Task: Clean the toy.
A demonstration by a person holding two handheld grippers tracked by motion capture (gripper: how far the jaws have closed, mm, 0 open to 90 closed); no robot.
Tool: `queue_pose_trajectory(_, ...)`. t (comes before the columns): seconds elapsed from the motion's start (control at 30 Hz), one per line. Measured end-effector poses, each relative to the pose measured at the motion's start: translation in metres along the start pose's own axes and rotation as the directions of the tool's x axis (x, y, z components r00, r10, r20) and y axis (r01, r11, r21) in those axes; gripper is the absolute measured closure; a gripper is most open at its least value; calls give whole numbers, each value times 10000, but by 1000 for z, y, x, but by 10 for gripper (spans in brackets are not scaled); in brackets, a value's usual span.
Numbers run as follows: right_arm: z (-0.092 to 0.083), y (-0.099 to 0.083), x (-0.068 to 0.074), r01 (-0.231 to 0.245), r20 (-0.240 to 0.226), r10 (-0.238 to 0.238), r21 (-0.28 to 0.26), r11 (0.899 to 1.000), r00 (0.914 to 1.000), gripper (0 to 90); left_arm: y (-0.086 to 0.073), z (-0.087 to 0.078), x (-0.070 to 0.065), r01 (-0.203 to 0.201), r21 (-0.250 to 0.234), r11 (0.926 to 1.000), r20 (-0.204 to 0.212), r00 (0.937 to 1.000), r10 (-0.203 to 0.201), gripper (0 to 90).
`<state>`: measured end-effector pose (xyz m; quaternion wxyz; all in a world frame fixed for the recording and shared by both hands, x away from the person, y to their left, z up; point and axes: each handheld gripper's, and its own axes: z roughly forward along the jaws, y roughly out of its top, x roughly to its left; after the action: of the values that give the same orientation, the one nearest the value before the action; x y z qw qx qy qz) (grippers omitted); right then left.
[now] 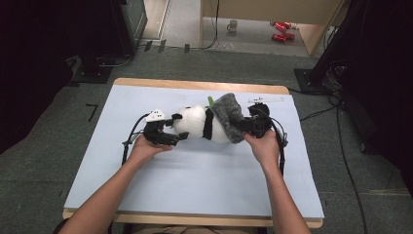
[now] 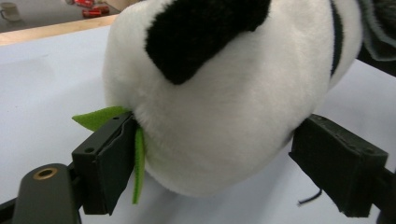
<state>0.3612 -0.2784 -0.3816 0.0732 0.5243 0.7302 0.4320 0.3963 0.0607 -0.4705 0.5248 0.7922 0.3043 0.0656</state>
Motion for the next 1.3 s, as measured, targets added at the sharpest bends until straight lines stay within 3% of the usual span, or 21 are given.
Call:
queue_pose_trajectory(0.13, 3, 0, 3, 103, 23, -103, -19, 9999, 9999, 773, -3, 6, -2, -379, -59, 9993, -441, 9983, 376, 182)
queue_pose_trajectory(0.23, 3, 1, 4, 84, 54, -84, -66, 9999, 10000, 773, -3, 5, -3, -65, -101, 9999, -532, 9986, 59, 305)
queue_pose_trajectory(0.3, 2, 1, 6, 128, 55, -128, -75, 9999, 9999, 774, -2, 3, -6, -66, 20, 10000, -714, 9974, 67, 440)
queue_pose_trajectory(0.47, -5, 4, 12, 184, 55, -184, -109, 9998, 9998, 774, 0, -5, -10, 542, 249, 9982, -256, 9982, -536, 596)
queue_pose_trajectory(0.53, -8, 5, 14, 223, 41, -222, -122, 9997, 9997, 774, 1, -9, -12, 768, 241, 9968, -78, 9970, -767, 617)
queue_pose_trajectory(0.7, -22, 13, 29, 407, -243, -414, -319, 9987, 9988, 775, 9, -24, -25, 1254, 778, 9891, 481, 9904, -1293, 633)
queue_pose_trajectory(0.87, -26, 17, 56, 786, -629, -811, -406, 9961, 9947, 775, 4, -33, -45, 2060, 1025, 9732, 209, 9777, -2092, 625)
queue_pose_trajectory(1.0, -13, 14, 76, 929, -1045, -930, -51, 9957, 9902, 774, 3, -31, -52, 2011, 752, 9767, -146, 9796, -2006, 596)
queue_pose_trajectory(1.2, 12, 6, 98, 1028, -1523, -953, 420, 9938, 9837, 773, 1, -28, -53, 2104, 473, 9765, -359, 9773, -2088, 580)
queue_pose_trajectory(1.3, 25, 2, 103, 1137, -1582, -1035, 569, 9919, 9820, 767, 1, -28, -60, 1586, 416, 9865, -615, 9859, -1559, 578)
